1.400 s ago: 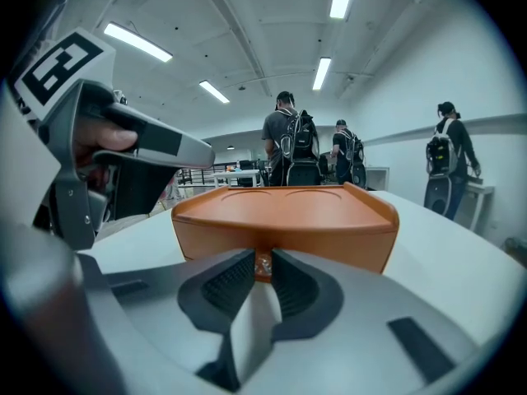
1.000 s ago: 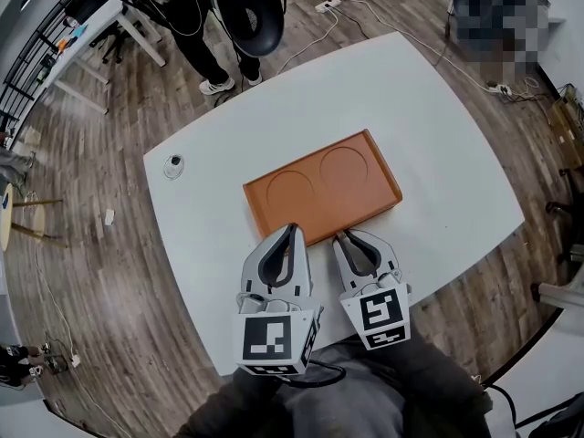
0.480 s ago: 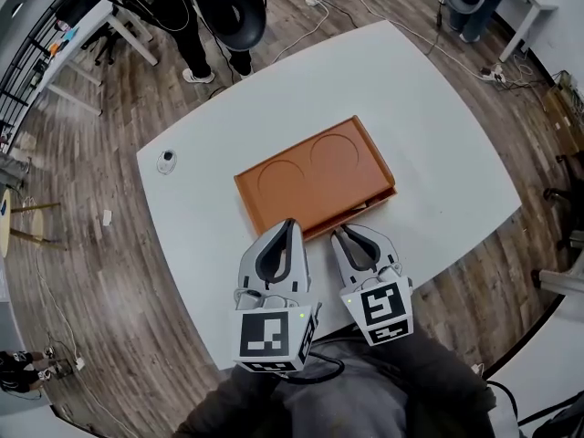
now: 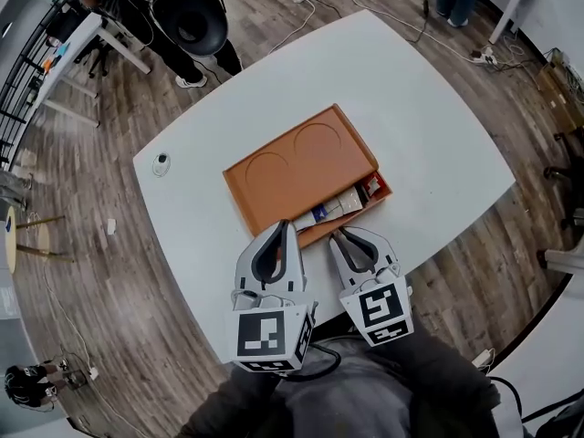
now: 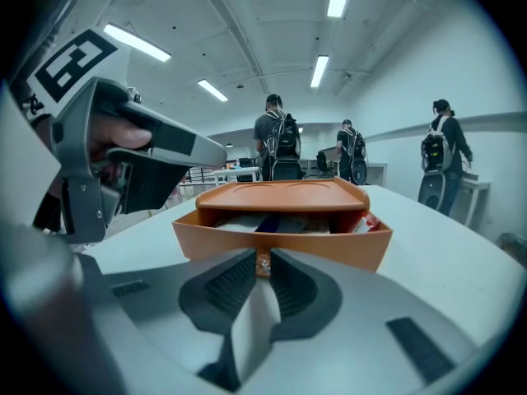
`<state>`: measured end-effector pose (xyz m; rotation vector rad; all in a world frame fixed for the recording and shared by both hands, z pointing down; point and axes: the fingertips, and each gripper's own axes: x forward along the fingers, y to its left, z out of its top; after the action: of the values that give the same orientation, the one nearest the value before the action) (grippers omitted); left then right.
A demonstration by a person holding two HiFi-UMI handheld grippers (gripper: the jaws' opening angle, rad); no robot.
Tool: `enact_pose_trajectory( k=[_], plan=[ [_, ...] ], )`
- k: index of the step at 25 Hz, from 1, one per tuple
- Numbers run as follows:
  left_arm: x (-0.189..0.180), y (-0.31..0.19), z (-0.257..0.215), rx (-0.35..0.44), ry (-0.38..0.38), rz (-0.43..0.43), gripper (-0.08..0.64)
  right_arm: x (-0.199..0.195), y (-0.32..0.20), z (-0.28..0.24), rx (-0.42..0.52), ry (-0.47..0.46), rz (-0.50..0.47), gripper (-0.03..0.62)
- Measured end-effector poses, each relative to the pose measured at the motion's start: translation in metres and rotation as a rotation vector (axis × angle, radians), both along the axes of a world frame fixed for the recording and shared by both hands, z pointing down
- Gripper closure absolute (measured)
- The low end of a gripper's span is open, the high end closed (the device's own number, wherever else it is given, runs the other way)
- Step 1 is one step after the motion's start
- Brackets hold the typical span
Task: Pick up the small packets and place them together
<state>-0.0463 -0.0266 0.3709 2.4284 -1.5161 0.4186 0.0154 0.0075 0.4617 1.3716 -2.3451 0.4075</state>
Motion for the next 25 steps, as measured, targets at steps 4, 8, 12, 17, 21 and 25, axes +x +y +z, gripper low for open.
enact_pose_trajectory(
  k=[4,8,12,17,21,25],
  plan=[
    [0.005,0.008,-0.004,-0.001,-0.009,0.012,0.563,0.004,0.010,-0.002,-0.004,-0.013,0.009,0.534],
    [0.006,0.014,-0.005,-0.001,-0.019,0.026,0.563,0.005,0.020,-0.003,-0.010,-0.023,0.017,0.534],
    [0.008,0.019,-0.004,-0.004,-0.026,0.037,0.563,0.008,0.030,-0.003,-0.003,-0.021,0.030,0.534],
    [0.015,0.023,-0.003,-0.007,-0.031,0.055,0.563,0.015,0.038,-0.005,0.015,-0.031,0.047,0.541],
    [0.021,0.025,0.000,-0.009,-0.034,0.066,0.563,0.019,0.042,-0.003,0.022,-0.034,0.057,0.549],
    [0.026,0.027,0.001,-0.005,-0.034,0.070,0.563,0.021,0.048,-0.003,0.021,-0.035,0.056,0.553]
  ],
)
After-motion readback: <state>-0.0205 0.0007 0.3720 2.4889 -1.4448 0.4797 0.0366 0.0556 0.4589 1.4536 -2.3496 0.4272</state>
